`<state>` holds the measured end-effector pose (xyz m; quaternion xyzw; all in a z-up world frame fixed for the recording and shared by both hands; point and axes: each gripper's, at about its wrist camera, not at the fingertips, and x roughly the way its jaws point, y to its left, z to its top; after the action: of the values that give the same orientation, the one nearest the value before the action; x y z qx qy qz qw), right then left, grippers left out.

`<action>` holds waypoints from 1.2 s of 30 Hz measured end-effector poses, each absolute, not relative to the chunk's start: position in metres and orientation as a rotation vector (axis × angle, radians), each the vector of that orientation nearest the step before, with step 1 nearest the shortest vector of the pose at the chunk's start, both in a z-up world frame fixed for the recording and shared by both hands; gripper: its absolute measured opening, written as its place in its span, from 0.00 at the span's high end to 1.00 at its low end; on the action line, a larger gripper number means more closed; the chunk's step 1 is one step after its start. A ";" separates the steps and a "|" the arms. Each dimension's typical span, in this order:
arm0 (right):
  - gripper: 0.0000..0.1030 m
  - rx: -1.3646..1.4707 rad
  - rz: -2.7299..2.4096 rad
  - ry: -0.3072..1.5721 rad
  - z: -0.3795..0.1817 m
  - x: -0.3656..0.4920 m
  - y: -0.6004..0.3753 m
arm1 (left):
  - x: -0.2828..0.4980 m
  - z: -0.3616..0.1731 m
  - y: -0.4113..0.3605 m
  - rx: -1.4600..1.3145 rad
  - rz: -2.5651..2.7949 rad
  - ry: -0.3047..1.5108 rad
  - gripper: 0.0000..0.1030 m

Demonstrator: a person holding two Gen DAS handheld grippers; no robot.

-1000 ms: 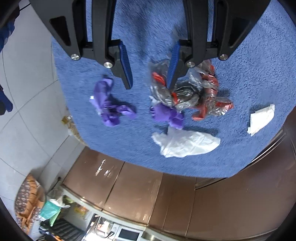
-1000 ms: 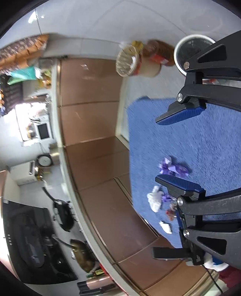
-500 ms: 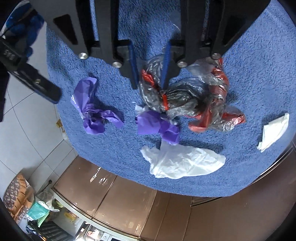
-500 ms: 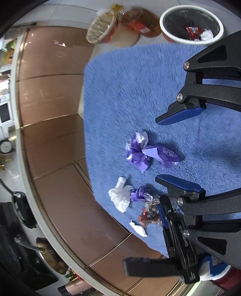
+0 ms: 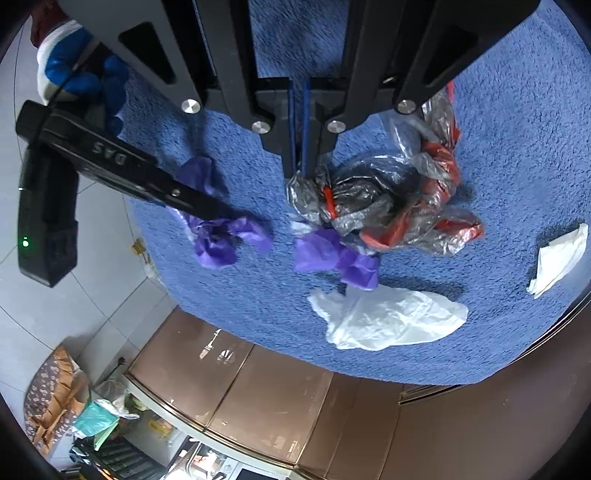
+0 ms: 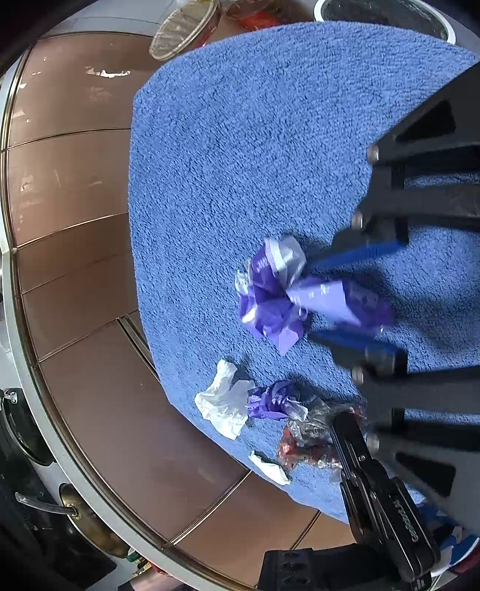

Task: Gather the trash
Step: 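Grasp the clear bag with red wrapper in the left tool while the right tool grasps purple wrapper, then carry the clear bag and purple wrapper to the metal bin and open both tools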

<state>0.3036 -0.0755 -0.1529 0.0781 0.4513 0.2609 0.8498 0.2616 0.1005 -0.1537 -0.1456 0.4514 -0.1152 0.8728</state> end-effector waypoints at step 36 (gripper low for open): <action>0.83 0.133 0.517 0.710 -0.043 0.150 -0.103 | 0.120 -0.044 0.102 -0.305 -0.328 0.699 0.99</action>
<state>0.1498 -0.1031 -0.0428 0.0643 0.3435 0.2500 0.9030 0.1200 0.1017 -0.0442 -0.1483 0.3398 -0.1595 0.9149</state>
